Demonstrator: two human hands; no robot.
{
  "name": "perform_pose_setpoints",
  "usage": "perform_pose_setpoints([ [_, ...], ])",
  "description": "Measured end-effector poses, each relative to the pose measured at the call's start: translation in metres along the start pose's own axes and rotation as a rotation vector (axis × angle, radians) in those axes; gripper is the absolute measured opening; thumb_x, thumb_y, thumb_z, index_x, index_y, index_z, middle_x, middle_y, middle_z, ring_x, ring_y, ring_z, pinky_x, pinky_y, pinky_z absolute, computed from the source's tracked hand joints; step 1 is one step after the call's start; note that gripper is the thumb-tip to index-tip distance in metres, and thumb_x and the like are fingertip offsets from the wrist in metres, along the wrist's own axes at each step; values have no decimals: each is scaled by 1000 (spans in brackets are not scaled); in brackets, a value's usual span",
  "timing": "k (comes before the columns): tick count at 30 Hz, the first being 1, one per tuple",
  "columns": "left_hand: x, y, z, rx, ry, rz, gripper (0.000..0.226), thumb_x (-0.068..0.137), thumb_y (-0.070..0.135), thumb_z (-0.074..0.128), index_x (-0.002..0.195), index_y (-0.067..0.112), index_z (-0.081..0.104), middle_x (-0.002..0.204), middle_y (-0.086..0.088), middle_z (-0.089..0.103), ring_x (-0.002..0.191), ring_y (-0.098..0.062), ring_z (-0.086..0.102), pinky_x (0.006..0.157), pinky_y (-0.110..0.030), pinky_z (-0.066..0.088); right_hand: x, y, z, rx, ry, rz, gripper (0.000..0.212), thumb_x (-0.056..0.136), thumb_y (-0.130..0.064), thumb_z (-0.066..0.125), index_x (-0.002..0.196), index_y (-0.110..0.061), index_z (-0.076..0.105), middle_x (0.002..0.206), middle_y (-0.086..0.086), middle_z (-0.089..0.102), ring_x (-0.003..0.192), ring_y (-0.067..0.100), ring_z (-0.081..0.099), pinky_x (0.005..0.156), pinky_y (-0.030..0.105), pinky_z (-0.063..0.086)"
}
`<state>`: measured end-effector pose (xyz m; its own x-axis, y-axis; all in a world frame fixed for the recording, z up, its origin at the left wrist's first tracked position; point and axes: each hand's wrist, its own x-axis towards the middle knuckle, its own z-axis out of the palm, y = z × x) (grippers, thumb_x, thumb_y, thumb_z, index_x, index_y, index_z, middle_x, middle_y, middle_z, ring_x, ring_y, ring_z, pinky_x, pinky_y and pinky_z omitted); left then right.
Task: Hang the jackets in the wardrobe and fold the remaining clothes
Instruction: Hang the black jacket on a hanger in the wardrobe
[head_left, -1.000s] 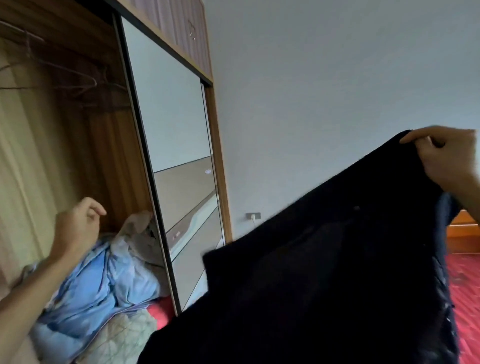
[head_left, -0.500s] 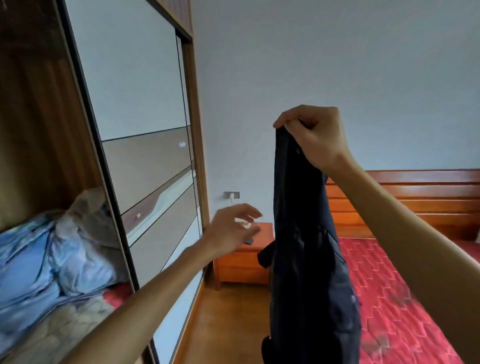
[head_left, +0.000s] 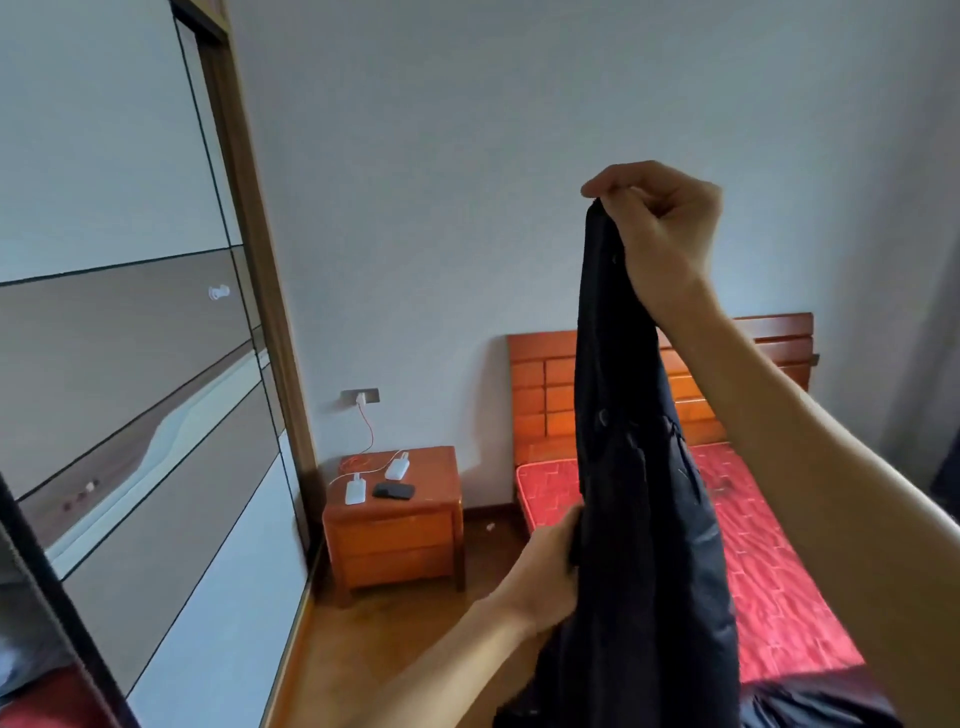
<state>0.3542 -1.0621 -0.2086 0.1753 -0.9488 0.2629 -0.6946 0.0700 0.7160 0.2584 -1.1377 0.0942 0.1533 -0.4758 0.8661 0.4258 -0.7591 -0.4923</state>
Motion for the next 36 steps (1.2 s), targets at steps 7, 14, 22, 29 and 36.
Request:
perform_pose_setpoints([
  [7, -14, 3, -67, 261, 208, -163, 21, 105, 31, 40, 121, 27, 53, 116, 7, 67, 104, -15, 66, 93, -39, 54, 3, 54, -85, -511, -158, 45, 28, 93, -10, 51, 93, -22, 76, 76, 25, 69, 59, 23, 59, 57, 23, 42],
  [14, -62, -12, -180, 766, 424, -183, 20, 102, 29, 52, 110, 23, 70, 102, 4, 70, 88, -20, 68, 74, -30, 49, -32, 112, -82, -653, -410, 18, 26, 101, -17, 51, 115, -26, 70, 104, 1, 76, 90, 27, 70, 91, 26, 50],
  [22, -141, -3, -291, 413, 852, -457, 58, 103, 45, 40, 78, -5, 52, 69, -15, 56, 72, -20, 50, 66, -39, 41, -57, 117, 20, -423, -695, -198, 25, 94, -38, 62, 115, -29, 74, 90, -10, 75, 77, 4, 67, 77, 11, 50],
  [29, -225, 17, -366, 484, 831, -589, 47, 102, 44, 46, 75, 6, 53, 70, 2, 54, 71, -24, 55, 75, -31, 47, -79, 116, 129, -582, -957, -495, 68, 81, -85, 39, 94, -33, 79, 87, -3, 64, 68, 24, 67, 57, 28, 50],
  [36, -305, 21, -385, 1078, 531, -321, 66, 84, 53, 72, 140, 35, 40, 143, 8, 44, 121, -15, 56, 97, -39, 52, -70, 92, 254, -557, -733, -444, 40, 87, -49, 66, 76, -11, 74, 113, 3, 62, 63, 33, 66, 58, 35, 49],
])
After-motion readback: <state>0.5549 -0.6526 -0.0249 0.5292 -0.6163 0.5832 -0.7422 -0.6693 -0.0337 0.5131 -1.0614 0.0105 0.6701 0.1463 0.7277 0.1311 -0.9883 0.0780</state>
